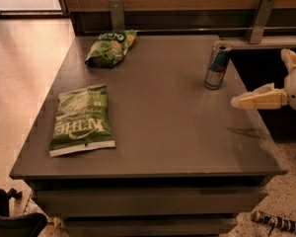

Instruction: Pick redbull can

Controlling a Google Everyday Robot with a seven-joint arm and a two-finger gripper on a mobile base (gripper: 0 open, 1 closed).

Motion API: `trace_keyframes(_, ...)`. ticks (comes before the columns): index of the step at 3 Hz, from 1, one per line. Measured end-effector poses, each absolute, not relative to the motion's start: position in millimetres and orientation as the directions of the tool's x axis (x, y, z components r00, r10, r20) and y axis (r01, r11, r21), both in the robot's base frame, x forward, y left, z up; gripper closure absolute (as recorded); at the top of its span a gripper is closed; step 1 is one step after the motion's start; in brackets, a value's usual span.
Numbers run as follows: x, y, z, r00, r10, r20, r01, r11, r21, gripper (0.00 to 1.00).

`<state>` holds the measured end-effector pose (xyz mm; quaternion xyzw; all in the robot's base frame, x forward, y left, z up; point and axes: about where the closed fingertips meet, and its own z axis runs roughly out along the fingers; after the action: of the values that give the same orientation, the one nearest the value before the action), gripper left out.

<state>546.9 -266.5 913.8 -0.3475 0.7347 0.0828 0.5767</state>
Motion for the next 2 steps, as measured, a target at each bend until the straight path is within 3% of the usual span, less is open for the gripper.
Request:
trace_keyframes(1,579.4,-263.7,927.2,0.009,-0.293,-0.956,-0.538,0.805,-0.251,0.00)
trace_keyframes(2,579.0,-263.9,927.2,0.008,-0.294,-0.956,-0.538,0.805,-0.252,0.00)
